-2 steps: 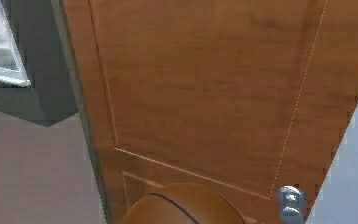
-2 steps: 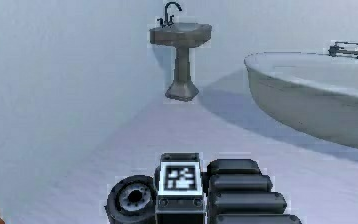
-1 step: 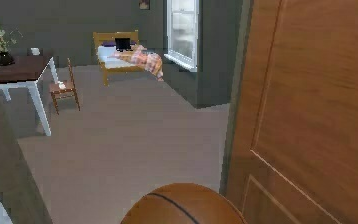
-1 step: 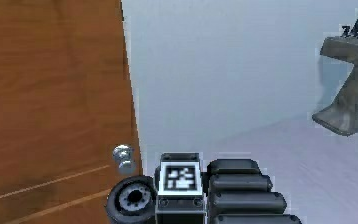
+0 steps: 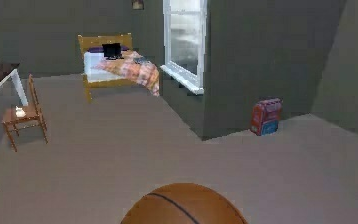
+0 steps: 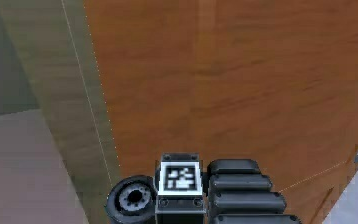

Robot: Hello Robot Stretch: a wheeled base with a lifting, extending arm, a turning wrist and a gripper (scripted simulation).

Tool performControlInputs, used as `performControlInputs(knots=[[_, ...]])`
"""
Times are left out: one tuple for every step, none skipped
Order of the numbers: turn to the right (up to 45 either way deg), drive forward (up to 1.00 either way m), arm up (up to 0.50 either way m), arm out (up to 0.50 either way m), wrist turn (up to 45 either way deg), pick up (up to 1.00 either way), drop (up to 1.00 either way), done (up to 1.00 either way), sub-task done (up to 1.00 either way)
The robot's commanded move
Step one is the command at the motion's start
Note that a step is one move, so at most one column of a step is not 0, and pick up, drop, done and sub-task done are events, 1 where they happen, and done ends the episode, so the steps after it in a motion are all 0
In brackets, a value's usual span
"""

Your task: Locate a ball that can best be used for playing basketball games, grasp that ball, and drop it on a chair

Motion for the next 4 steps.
performControlInputs(knots=[[-30.0, 0.0, 0.0, 0.0, 0.0, 0.0, 0.0, 0.0, 0.0], [0.0, 0.05, 0.0, 0.0, 0.0, 0.0, 0.0, 0.0, 0.0], [6.0, 0.0, 0.0, 0.0, 0.0, 0.0, 0.0, 0.0, 0.0], [0.0, 0.3, 0.0, 0.0, 0.0, 0.0, 0.0, 0.0, 0.0]])
